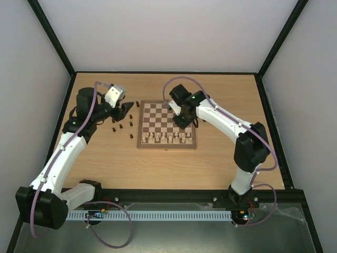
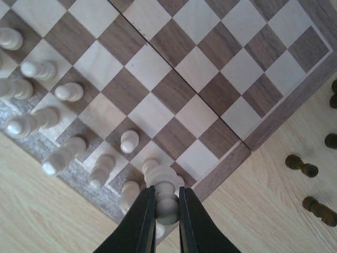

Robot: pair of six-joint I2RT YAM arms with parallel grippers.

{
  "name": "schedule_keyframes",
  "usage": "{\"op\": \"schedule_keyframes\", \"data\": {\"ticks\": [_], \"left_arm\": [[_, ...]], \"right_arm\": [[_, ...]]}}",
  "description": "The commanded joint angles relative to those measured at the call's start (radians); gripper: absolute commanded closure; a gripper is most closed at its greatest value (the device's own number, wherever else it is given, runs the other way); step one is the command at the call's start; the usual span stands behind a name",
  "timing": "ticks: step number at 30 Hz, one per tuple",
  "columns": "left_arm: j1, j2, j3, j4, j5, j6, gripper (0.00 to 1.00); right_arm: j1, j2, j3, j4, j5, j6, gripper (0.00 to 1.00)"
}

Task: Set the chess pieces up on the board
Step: Place the chess piece on the chessboard.

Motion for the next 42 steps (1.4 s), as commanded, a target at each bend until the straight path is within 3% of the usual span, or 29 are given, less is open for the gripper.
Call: {"op": "schedule_keyframes", "data": {"ticks": [1, 10, 42], "left_arm": [[0.081, -0.012, 0.002, -0.078, 0.064, 0.03, 0.44], [0.19, -0.033, -0.037, -0.103, 0.174, 0.065, 0.44], [0.252, -0.029, -0.104, -0.079, 0.266, 0.091, 0.44]], "right_arm": [[0.021, 0.076, 0.066, -0.024, 0.042, 0.009, 0.94], [0.074, 0.221, 0.2, -0.112, 0.015, -0.015, 0.94], [0.131, 0.372, 0.221, -0.153, 0.033, -0.016, 0.91]]}}
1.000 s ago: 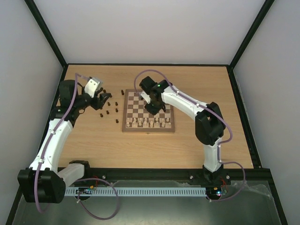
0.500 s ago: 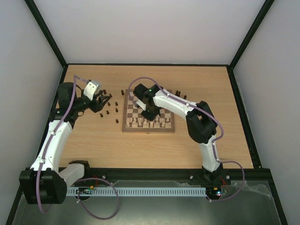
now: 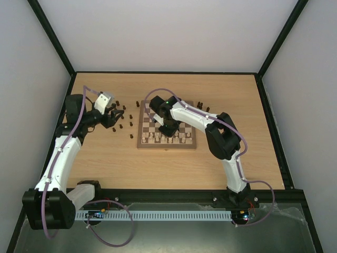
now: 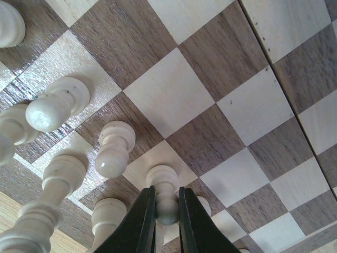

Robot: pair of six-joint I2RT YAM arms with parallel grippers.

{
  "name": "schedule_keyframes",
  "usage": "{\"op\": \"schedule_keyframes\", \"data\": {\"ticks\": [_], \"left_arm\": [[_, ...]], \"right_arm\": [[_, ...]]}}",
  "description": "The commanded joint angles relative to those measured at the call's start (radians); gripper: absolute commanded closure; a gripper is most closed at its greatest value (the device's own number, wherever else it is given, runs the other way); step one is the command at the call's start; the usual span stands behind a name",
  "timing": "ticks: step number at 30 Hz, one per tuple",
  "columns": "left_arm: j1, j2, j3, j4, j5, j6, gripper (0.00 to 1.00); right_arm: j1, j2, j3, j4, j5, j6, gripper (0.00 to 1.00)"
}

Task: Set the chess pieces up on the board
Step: Place the chess piece on the chessboard.

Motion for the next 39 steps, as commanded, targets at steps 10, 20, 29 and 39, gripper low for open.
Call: {"op": "schedule_keyframes", "data": {"ticks": [10, 20, 29, 39], "left_arm": [[0.01, -0.003, -0.006, 0.015, 0.037, 0.005, 0.44], [0.01, -0.001, -0.005, 0.017, 0.035, 0.005, 0.44], [0.01, -0.002, 0.002, 0.016, 0.033, 0.002, 0.44], [0.01, 0.017, 0.052, 0.003, 0.041, -0.013, 0.43]], "right_arm": [[0.006, 0.012, 0.007, -0.057, -0.014, -0.015, 0.89], [0.005, 0.011, 0.005, -0.055, -0.02, -0.018, 0.81], [0.005, -0.022, 0.029, -0.047, -0.017, -0.019, 0.74], [0.003, -0.18, 0.097, -0.01, 0.025, -0.02, 0.28]]}}
